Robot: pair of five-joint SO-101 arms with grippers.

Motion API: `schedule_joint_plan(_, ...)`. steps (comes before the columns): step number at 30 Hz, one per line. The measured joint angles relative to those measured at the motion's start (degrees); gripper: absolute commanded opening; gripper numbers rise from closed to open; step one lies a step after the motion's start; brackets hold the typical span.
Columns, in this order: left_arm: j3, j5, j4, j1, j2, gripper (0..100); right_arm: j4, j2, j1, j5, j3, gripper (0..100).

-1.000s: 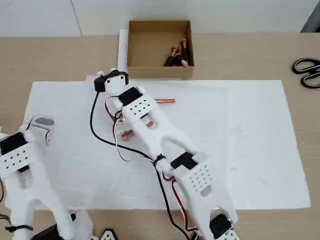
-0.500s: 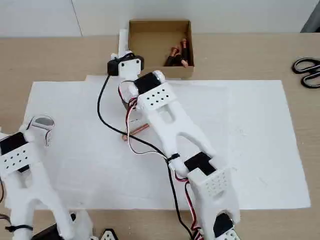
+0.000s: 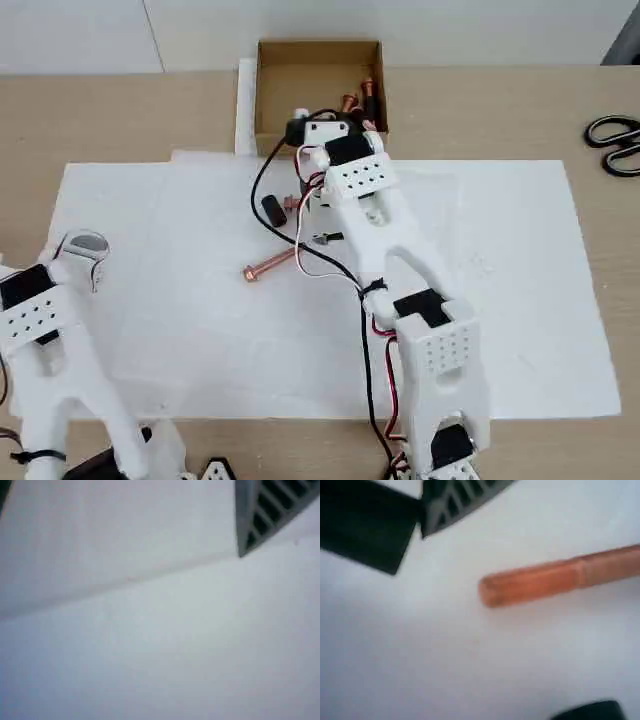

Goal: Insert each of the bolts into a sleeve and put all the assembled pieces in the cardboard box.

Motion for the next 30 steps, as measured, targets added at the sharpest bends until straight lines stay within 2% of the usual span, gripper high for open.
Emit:
schedule_joint_plan(8, 0.0, 0.0, 0.0, 1.67, 0.0, 30, 0.0, 1.05, 0.53, 0.0, 0.09, 18.4)
schedule_joint_plan(13, 0.0, 0.0, 0.0, 1.67, 0.0, 30, 2.99, 1.05, 0.53, 1.14, 0.09, 27.4)
schedule_joint_plan(21, 0.0, 0.0, 0.0, 1.67, 0.0, 30, 5.98, 0.97, 0.88, 3.96, 0.0, 25.9)
schedule_joint_plan(24, 0.0, 0.0, 0.0, 1.67, 0.0, 30, 7.21, 0.97, 1.23, 7.3, 0.0, 25.9)
schedule_joint_plan(30, 0.0, 0.0, 0.0, 1.67, 0.0, 30, 8.79, -5.45, 1.05, 18.99, 0.0, 25.8)
